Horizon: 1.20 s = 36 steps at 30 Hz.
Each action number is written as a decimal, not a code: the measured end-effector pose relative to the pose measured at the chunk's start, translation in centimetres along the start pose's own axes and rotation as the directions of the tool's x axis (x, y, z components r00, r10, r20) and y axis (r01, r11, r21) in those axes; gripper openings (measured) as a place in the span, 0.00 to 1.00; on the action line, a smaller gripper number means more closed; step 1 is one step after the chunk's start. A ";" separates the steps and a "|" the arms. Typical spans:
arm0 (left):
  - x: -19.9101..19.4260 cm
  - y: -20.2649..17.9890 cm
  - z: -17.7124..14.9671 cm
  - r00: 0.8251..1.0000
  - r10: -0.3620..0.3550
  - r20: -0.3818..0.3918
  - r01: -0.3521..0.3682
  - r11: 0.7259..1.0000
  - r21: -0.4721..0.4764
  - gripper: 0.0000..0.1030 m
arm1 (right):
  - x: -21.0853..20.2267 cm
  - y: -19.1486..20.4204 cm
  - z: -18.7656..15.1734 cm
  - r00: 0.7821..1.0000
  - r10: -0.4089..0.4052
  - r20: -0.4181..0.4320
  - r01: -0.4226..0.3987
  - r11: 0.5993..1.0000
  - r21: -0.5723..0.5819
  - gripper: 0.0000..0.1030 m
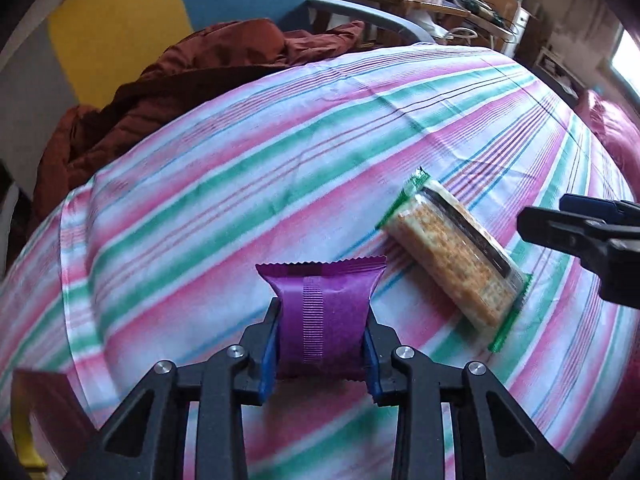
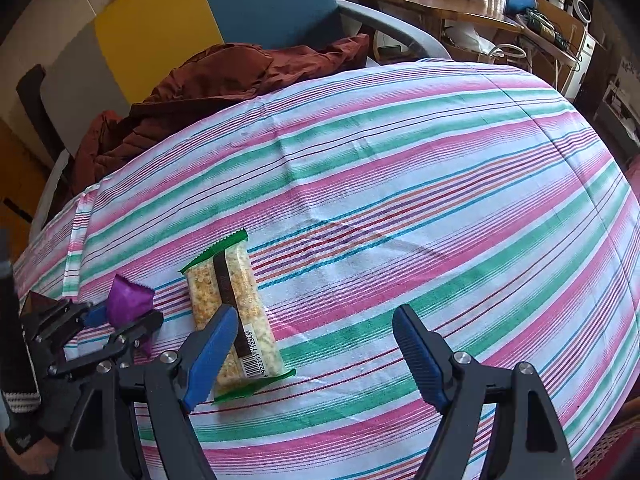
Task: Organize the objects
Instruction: 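Grasp the purple packet with the left gripper, then grasp the cracker packet with the right gripper while the left holds the purple packet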
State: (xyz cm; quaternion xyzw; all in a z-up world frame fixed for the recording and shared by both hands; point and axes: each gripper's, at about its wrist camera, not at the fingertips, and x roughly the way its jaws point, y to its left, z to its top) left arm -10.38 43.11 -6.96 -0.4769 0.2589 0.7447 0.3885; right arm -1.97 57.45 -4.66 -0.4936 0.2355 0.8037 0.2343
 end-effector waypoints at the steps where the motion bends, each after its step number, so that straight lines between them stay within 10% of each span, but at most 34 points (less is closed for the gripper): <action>1: -0.4 -0.1 -0.5 1.000 -0.003 -0.002 0.003 1.000 -0.021 0.34 | 0.0 0.1 0.0 1.000 0.001 -0.001 -0.001 1.000 -0.006 0.79; 18: -6.8 -3.9 -11.4 0.993 0.025 0.117 -0.008 0.990 -0.144 0.34 | 1.7 5.6 -0.7 0.999 0.033 0.031 -0.024 0.969 -0.247 0.79; 36: -5.5 -3.3 -13.2 0.986 -0.030 0.164 0.055 0.987 -0.151 0.35 | 5.2 6.9 -1.3 1.000 0.009 0.001 -0.008 0.960 -0.281 0.82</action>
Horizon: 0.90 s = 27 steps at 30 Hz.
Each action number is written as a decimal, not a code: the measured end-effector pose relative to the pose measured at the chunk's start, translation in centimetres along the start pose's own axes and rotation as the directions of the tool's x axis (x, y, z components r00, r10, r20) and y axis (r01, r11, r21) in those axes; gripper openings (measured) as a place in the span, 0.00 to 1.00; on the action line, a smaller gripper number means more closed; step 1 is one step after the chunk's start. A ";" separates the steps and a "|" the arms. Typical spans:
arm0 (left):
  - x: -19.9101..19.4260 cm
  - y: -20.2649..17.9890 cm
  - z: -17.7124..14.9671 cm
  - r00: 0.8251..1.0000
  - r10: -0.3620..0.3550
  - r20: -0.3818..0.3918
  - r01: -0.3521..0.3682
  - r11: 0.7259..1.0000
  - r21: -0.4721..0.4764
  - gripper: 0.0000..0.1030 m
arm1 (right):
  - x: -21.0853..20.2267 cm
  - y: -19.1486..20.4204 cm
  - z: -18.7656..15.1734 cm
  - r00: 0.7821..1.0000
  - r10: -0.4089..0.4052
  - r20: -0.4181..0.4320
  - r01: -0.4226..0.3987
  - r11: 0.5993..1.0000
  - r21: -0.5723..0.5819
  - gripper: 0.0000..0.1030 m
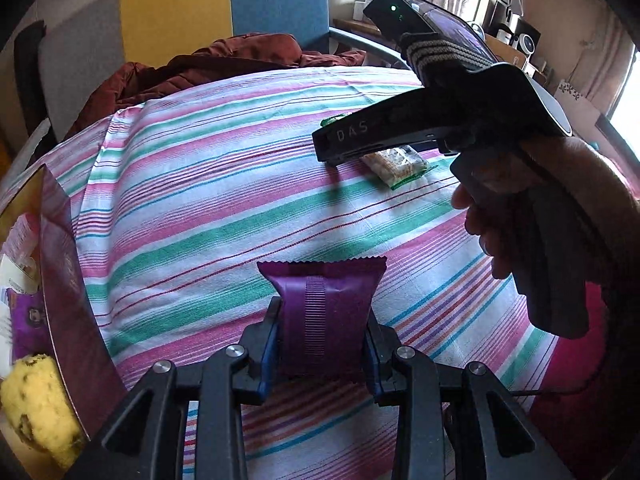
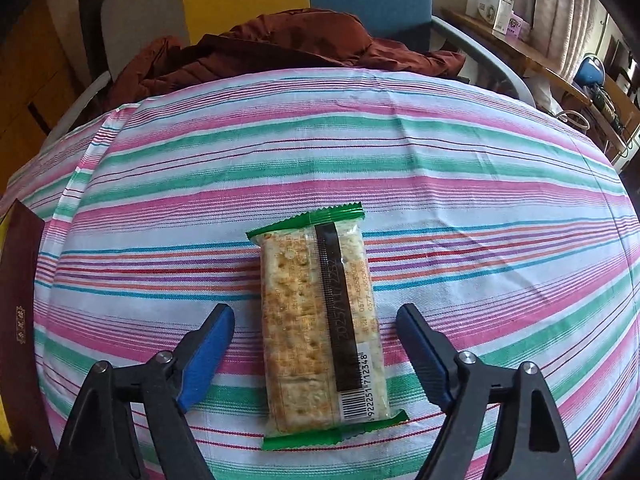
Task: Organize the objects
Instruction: 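Grasp the cracker packet with the right gripper while the left holds the purple packet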
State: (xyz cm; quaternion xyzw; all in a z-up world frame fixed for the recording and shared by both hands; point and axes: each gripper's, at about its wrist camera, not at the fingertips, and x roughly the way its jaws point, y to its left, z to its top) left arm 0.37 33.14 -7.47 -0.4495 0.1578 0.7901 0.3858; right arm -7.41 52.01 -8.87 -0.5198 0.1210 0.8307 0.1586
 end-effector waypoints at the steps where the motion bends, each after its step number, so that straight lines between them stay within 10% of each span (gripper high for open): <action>1: -0.1 -0.1 -0.1 1.000 -0.001 0.000 0.001 1.000 -0.001 0.35 | 0.0 0.0 0.0 1.000 0.002 -0.004 -0.002 1.000 0.003 0.83; 15: 0.2 0.0 0.0 1.000 0.003 0.005 -0.003 1.000 -0.016 0.37 | -0.3 0.3 -0.3 1.000 -0.015 -0.024 0.014 1.000 -0.026 0.81; 20: 0.0 -0.1 -0.1 1.000 0.002 0.006 -0.002 1.000 -0.022 0.37 | -1.1 1.2 -0.1 1.000 -0.020 0.000 0.020 0.997 -0.069 0.44; 27: 0.1 -0.2 -0.1 1.000 0.003 0.010 -0.003 1.000 -0.021 0.37 | -1.1 1.7 -0.2 0.999 -0.046 0.013 0.047 0.994 -0.094 0.43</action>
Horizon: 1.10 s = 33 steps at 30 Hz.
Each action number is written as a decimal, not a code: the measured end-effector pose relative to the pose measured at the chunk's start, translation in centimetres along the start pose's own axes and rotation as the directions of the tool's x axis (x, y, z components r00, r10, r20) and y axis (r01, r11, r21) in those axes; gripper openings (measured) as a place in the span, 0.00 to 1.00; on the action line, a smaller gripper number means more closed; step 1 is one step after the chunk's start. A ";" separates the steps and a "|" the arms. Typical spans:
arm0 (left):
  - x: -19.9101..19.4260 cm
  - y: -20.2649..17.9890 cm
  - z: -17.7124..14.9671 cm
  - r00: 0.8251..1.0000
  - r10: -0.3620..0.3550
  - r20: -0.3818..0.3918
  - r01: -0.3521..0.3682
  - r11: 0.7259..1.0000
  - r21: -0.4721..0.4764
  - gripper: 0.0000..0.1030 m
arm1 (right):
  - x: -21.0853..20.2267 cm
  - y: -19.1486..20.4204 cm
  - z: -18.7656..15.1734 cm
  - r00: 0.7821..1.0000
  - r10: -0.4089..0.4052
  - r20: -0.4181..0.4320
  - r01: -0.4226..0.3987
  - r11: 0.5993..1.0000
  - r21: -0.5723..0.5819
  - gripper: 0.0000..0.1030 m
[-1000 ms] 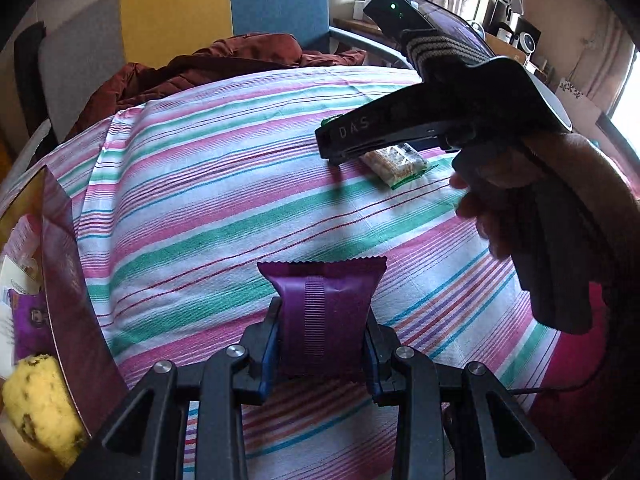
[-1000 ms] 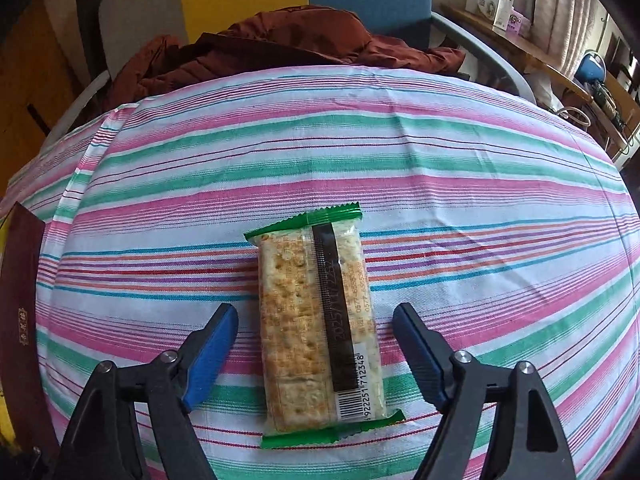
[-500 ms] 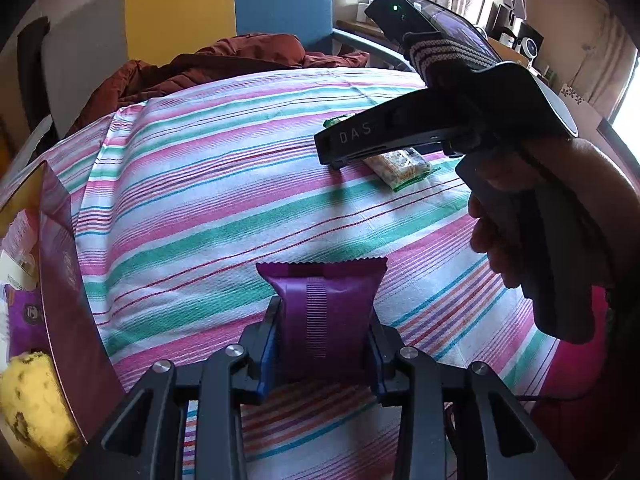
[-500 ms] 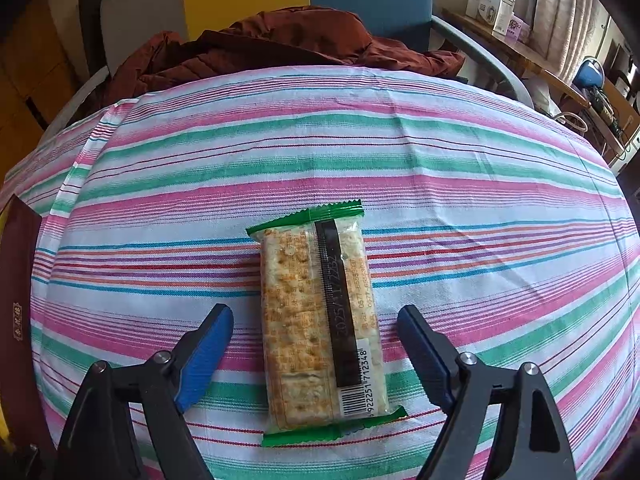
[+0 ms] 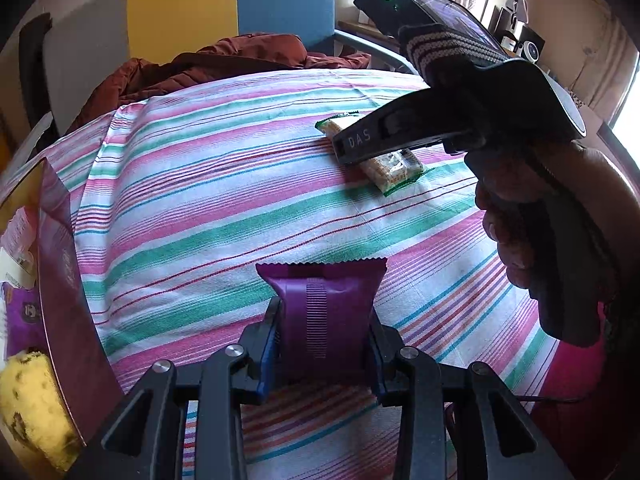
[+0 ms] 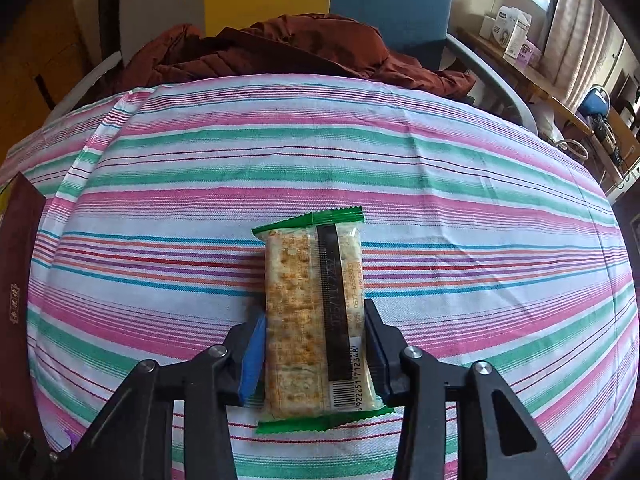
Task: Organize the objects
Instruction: 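Grasp the cracker packet with the right gripper while the left holds the purple packet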
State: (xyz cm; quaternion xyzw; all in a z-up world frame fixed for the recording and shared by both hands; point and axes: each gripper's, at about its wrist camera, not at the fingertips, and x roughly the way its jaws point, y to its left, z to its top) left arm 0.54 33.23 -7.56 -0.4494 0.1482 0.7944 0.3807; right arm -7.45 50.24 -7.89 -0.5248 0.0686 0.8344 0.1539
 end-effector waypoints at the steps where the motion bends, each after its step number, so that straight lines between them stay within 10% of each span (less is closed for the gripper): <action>1: 0.0 0.0 0.0 1.000 0.001 0.001 -0.001 1.000 0.002 0.37 | 0.0 0.0 0.0 1.000 -0.002 0.001 0.002 1.000 -0.002 0.43; 33: -6.2 0.7 -0.2 0.994 -0.008 0.111 0.011 1.000 -0.025 0.33 | -1.2 2.7 -0.2 0.998 0.040 0.044 -0.036 0.996 -0.087 0.42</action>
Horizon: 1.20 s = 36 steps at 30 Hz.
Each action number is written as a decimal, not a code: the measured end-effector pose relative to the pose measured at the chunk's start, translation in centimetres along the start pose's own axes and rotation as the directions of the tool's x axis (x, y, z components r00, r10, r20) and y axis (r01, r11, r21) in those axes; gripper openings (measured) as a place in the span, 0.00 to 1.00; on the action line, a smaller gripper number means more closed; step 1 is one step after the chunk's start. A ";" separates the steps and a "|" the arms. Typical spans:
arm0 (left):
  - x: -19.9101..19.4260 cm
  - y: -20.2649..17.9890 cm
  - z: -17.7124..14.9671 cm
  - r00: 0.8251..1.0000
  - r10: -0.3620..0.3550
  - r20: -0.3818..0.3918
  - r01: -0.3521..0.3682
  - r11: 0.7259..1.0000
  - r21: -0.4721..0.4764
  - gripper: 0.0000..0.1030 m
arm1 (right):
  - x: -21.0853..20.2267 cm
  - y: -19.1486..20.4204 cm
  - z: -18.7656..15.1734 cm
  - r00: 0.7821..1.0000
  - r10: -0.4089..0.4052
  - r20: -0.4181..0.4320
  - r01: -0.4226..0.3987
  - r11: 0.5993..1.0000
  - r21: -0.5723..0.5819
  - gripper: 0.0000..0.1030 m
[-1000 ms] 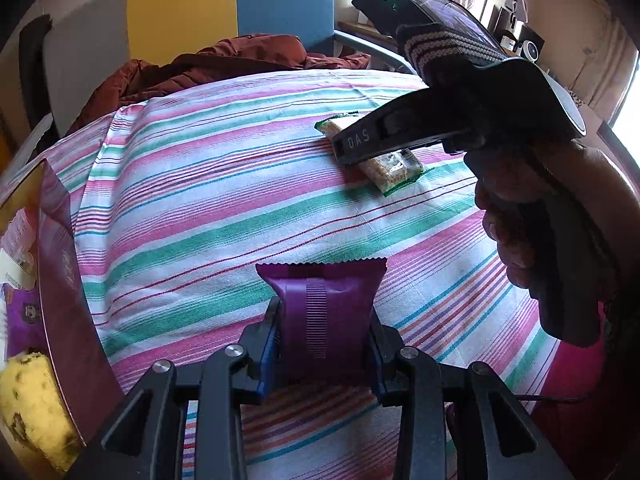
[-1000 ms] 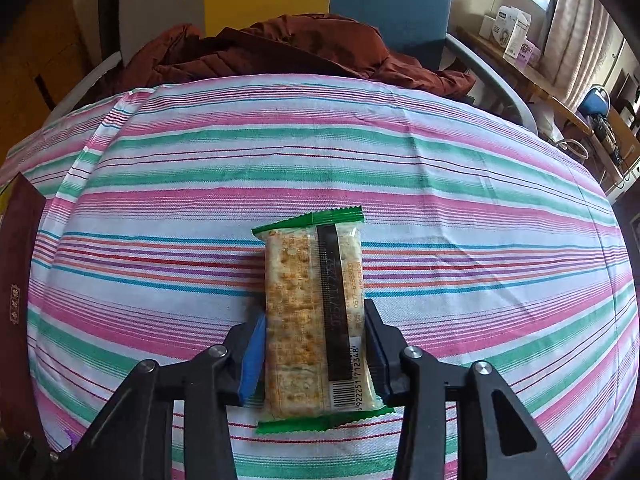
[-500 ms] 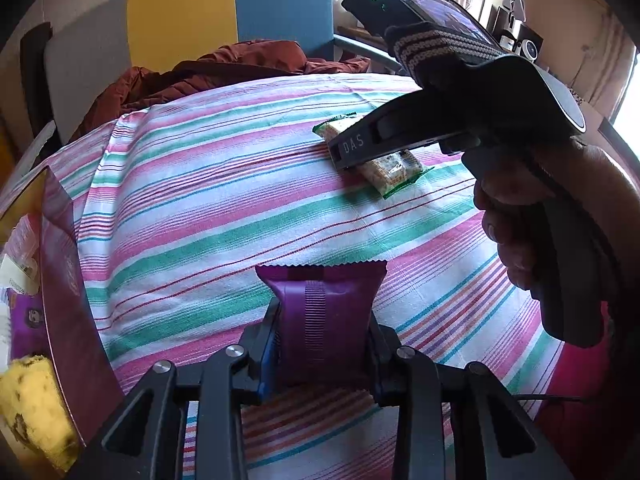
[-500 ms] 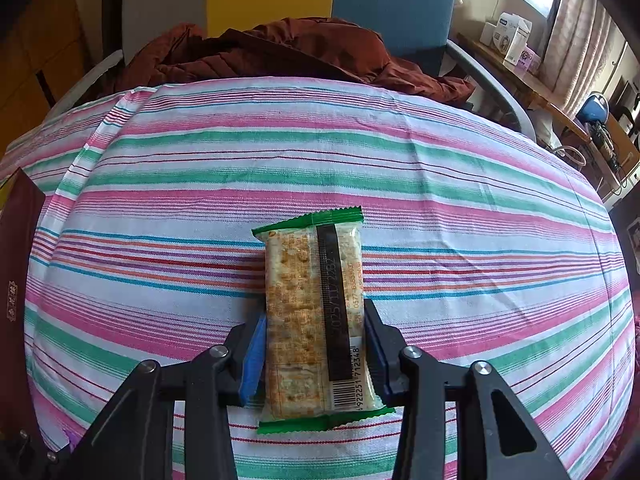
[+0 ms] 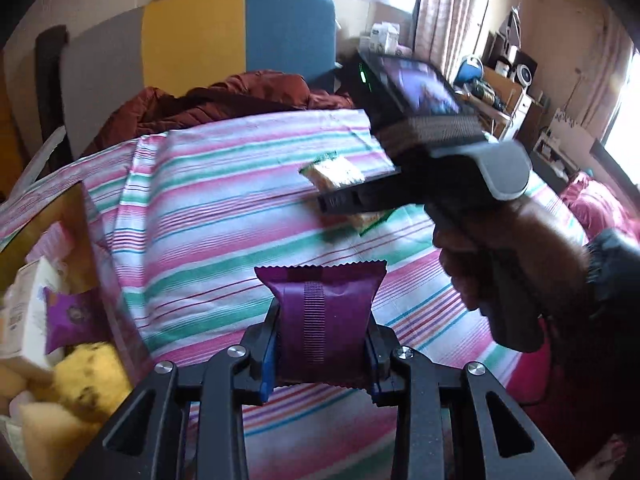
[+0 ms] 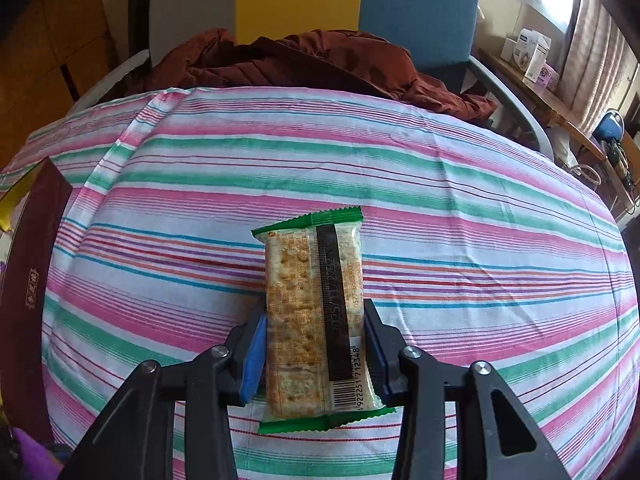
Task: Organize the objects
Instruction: 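Grasp the cracker packet with the right gripper while the left holds the purple packet, then carry the purple packet and cracker packet into the gold tray and release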
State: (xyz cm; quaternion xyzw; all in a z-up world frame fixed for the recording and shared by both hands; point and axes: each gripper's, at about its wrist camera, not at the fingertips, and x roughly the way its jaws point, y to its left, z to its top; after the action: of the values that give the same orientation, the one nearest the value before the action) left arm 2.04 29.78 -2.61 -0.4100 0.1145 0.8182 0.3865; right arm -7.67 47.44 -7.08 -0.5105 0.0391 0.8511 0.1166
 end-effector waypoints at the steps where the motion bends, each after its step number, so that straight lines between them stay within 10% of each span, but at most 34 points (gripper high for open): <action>1: -0.7 0.5 -0.1 1.000 -0.001 0.009 0.001 1.000 -0.010 0.33 | 0.0 0.2 0.0 1.000 0.000 0.001 0.000 1.000 -0.006 0.42; 11: -7.6 7.2 -1.8 0.995 0.037 0.091 -0.023 0.988 -0.150 0.33 | -1.2 2.1 -0.4 0.998 0.057 0.025 -0.055 0.997 -0.059 0.42; 22: -11.8 17.3 -5.3 0.974 0.205 0.095 -0.156 0.913 -0.376 0.33 | -5.1 4.1 -0.4 0.981 0.179 0.070 -0.178 0.984 -0.021 0.42; 36: -13.2 22.1 -8.4 0.974 0.204 0.098 -0.128 0.854 -0.504 0.33 | -11.5 16.3 -0.4 0.872 0.472 0.130 -0.464 0.882 -0.087 0.42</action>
State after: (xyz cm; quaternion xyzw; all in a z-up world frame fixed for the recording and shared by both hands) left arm -4.29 3.48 -0.79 -0.4220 -0.0924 0.8785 0.2041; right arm -6.00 29.75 1.95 -0.4247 0.1302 0.8899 -0.1036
